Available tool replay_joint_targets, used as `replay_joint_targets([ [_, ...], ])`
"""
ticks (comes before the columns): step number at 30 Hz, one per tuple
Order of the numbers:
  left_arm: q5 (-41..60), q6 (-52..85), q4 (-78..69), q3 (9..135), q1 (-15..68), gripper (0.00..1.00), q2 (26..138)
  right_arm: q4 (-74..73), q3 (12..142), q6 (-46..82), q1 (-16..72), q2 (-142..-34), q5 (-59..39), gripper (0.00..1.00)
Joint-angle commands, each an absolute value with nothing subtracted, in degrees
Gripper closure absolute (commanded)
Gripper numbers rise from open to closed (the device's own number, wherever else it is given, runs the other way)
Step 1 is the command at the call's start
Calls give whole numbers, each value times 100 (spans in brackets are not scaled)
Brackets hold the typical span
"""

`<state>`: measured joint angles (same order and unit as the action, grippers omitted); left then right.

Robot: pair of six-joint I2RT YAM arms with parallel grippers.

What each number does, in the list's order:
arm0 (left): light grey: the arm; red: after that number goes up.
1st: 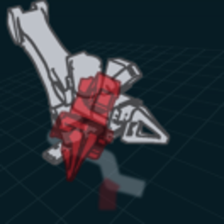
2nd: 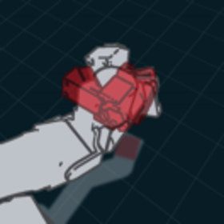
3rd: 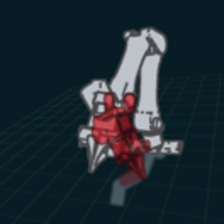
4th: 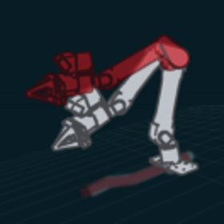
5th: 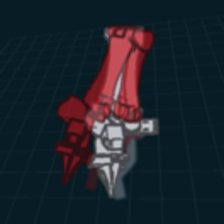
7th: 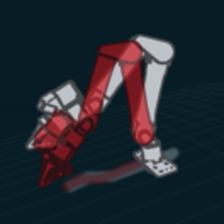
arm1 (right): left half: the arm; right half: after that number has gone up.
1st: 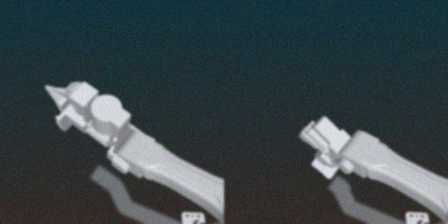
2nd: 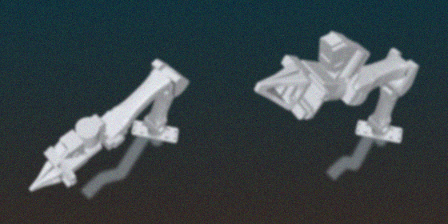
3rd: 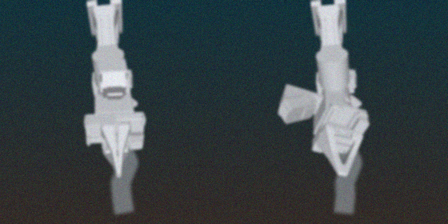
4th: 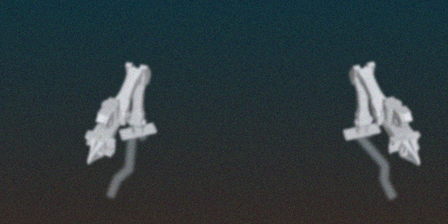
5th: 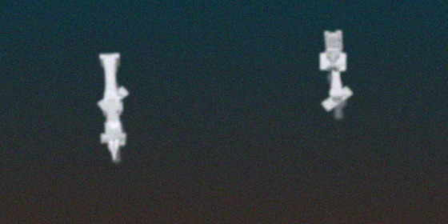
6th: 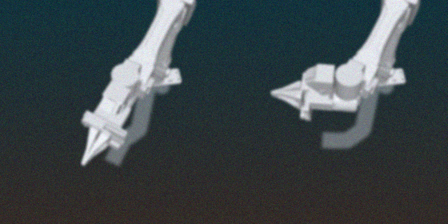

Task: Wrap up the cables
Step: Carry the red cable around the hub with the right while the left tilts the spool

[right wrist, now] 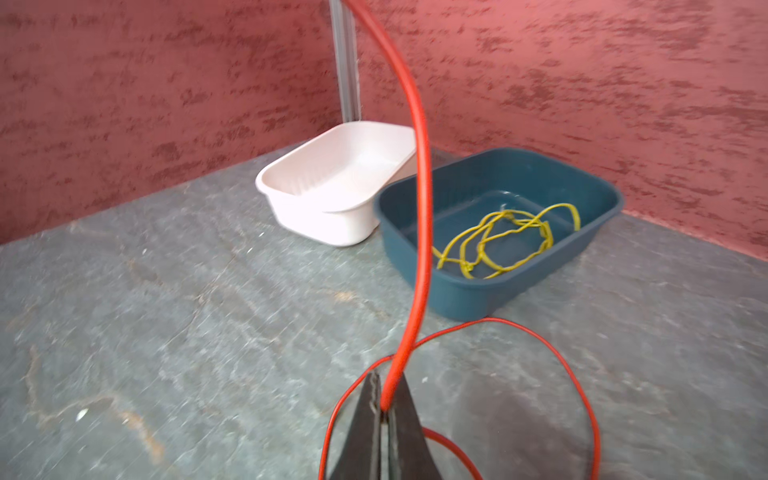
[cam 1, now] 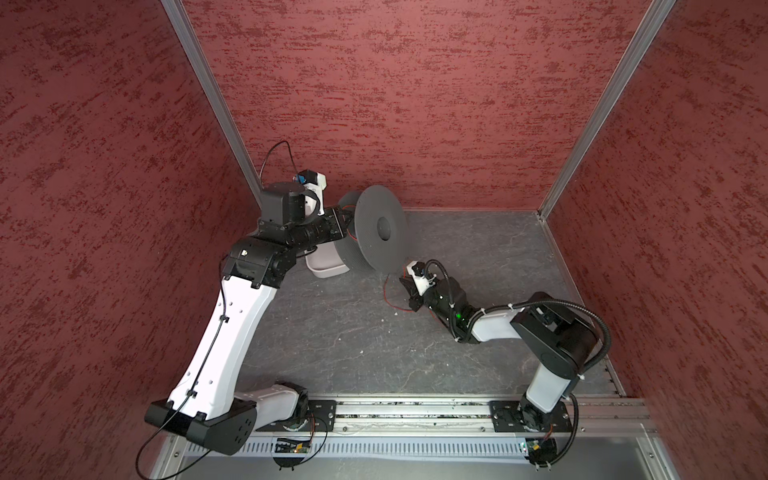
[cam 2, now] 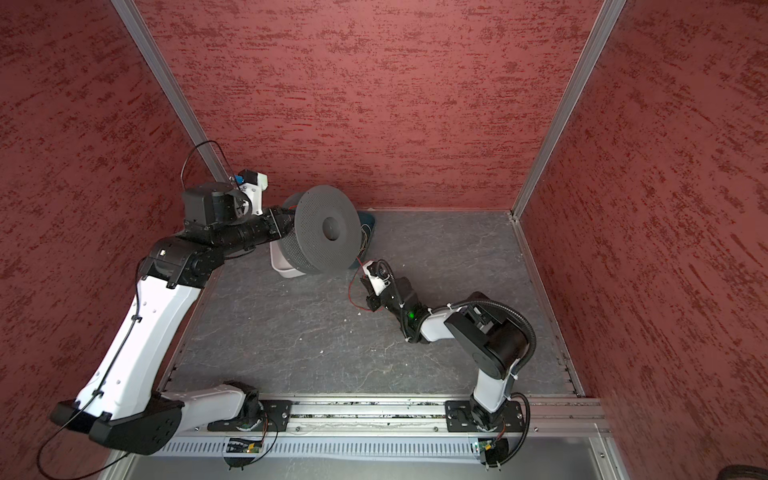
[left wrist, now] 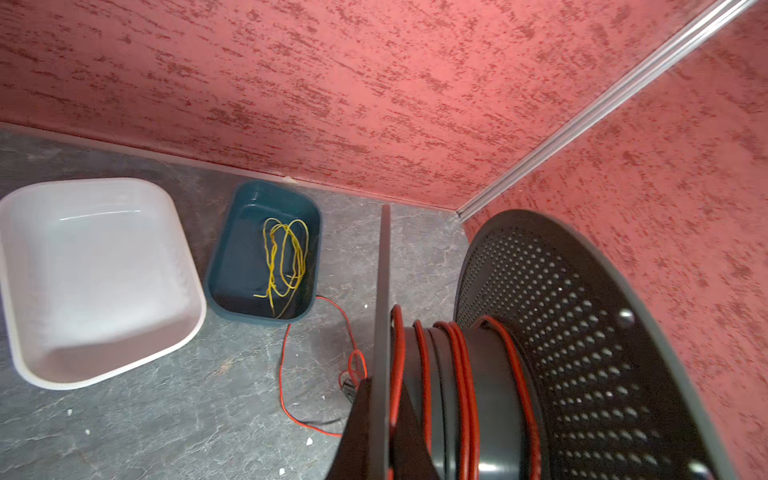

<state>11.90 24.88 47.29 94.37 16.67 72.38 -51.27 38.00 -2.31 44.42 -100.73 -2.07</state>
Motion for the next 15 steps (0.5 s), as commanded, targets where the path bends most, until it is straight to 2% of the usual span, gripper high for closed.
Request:
replay_joint_targets([
  [1,497,2584,4064,9394,1668,100,7274,-4577,4076,-784,4819,-9817,399,100],
  [9,-1135,2322,3723,9070,2104,100,7541,-3580,4483,-1269,5659,-9342,860,100],
  [15,-2423,1806,3785,9092,2595,100,7913,-2807,4786,-1433,5888,-8840,842,100],
])
